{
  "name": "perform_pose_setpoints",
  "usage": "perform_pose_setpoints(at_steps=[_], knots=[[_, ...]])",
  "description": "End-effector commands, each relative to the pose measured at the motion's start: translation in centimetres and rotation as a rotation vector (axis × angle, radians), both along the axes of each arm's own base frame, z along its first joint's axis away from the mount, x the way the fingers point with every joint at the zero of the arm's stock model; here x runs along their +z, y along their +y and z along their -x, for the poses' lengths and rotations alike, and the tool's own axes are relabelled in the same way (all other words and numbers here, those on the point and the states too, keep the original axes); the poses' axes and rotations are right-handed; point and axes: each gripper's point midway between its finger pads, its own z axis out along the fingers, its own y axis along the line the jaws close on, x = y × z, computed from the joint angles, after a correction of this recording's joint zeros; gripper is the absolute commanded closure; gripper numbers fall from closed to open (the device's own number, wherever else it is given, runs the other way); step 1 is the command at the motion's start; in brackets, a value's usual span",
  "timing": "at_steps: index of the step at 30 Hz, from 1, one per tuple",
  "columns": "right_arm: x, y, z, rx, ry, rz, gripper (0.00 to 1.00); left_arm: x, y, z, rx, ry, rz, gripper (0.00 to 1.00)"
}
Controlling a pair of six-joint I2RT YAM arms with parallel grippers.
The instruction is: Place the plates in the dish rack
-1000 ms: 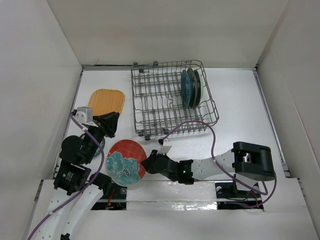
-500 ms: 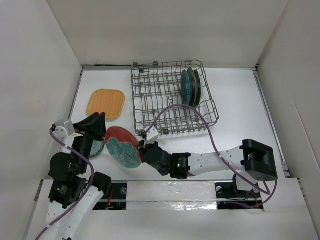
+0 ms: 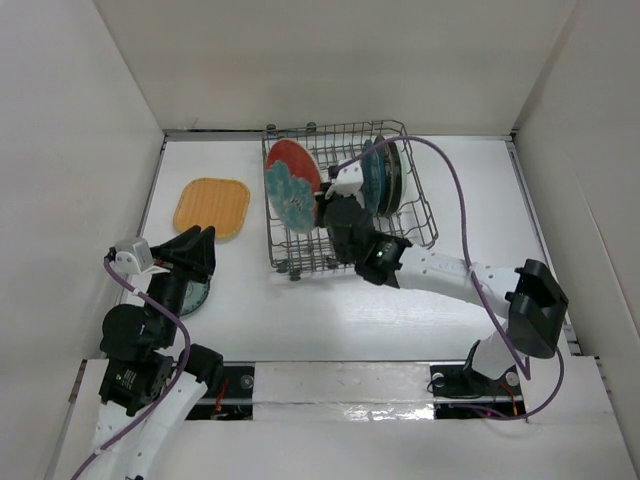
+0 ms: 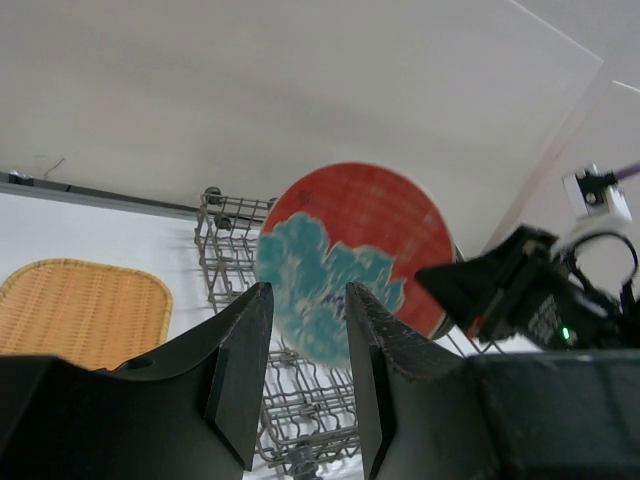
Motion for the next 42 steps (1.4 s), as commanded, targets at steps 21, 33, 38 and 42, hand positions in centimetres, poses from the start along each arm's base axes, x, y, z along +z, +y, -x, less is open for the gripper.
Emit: perform_pose_setpoints(at_steps=[21, 33, 38, 42], knots=[[7.5, -13.2, -12.8, -0.494, -0.096, 0.12, 1.0, 1.2, -0.7, 0.5, -0.044, -0.055, 0.001, 0.66], [0.8, -12.8, -13.9, -0.509, 0.0, 0.19, 1.0, 0.8, -0.9, -0.2, -0.042, -0.032, -0.005, 0.66], [-2.1, -11.8, -14.0, -0.47, 0.047, 0.187, 1.0, 0.5, -1.0, -0.5, -0.042, -0.018, -0.009, 0.66], [-3.9, -10.9, -13.6, -0.466, 0.075, 0.201, 1.0, 0.3, -1.1, -0.8, -0.041, -0.004, -0.014, 0.66]])
